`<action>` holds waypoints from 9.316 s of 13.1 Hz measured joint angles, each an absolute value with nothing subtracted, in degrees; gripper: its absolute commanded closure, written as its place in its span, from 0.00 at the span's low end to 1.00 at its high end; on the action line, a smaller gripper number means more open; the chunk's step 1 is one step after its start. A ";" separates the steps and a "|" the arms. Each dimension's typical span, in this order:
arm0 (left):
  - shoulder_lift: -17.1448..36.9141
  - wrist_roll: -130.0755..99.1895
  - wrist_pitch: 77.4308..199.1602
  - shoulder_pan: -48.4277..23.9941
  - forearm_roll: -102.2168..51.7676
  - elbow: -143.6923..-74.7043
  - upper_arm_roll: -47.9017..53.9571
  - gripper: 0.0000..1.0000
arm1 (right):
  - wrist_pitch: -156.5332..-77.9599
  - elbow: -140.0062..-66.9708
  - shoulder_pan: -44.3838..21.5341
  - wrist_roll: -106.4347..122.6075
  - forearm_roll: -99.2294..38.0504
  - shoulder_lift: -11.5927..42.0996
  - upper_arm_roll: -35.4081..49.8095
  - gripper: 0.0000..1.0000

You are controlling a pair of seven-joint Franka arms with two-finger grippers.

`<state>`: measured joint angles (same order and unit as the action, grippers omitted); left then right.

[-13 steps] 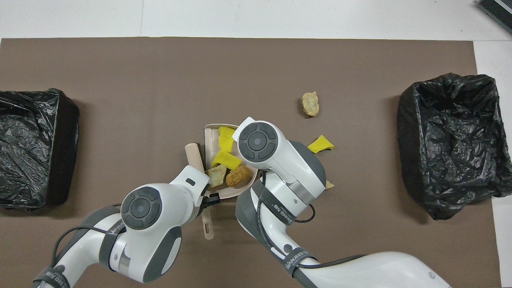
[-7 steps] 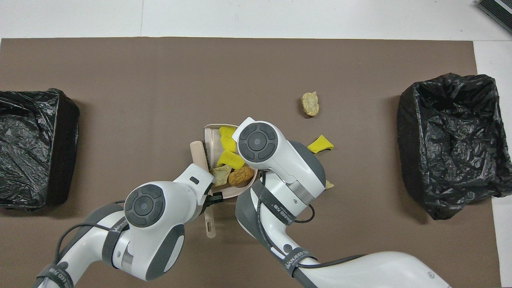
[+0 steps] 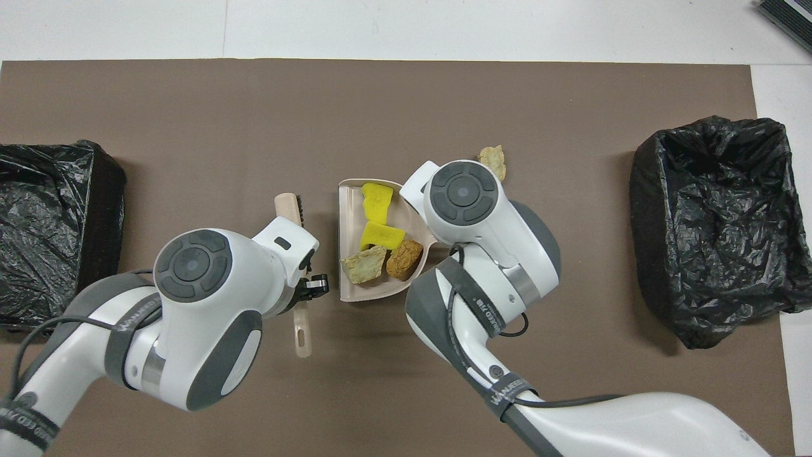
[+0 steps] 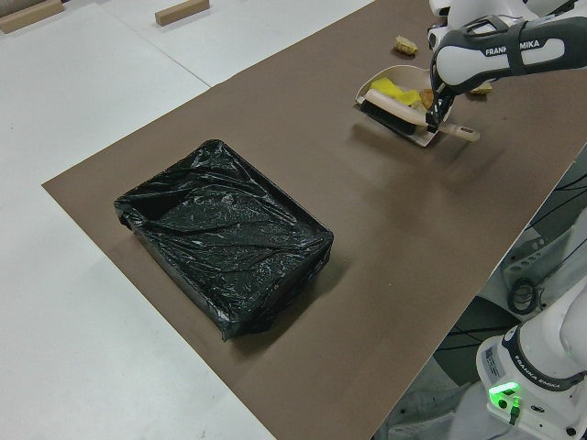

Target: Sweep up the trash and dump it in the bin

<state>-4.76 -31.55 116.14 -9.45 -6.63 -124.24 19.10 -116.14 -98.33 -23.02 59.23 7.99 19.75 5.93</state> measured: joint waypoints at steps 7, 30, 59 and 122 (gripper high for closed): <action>-8.01 -45.74 118.30 -11.68 -6.68 -128.49 32.14 1.00 | -105.88 -95.30 -10.86 75.06 3.18 14.87 5.68 1.00; -3.07 -49.48 132.53 -11.74 -6.75 -135.34 37.06 0.00 | -106.94 -87.19 27.81 106.82 30.04 13.73 5.04 1.00; -9.53 -6.10 89.36 -2.74 -1.82 -96.05 2.54 0.00 | -98.89 -103.51 10.82 70.62 23.73 -0.83 7.43 1.00; -8.50 -3.06 90.60 -2.12 -1.76 -96.47 1.43 0.00 | -126.55 -123.75 -45.43 -39.86 -6.92 7.03 7.67 1.00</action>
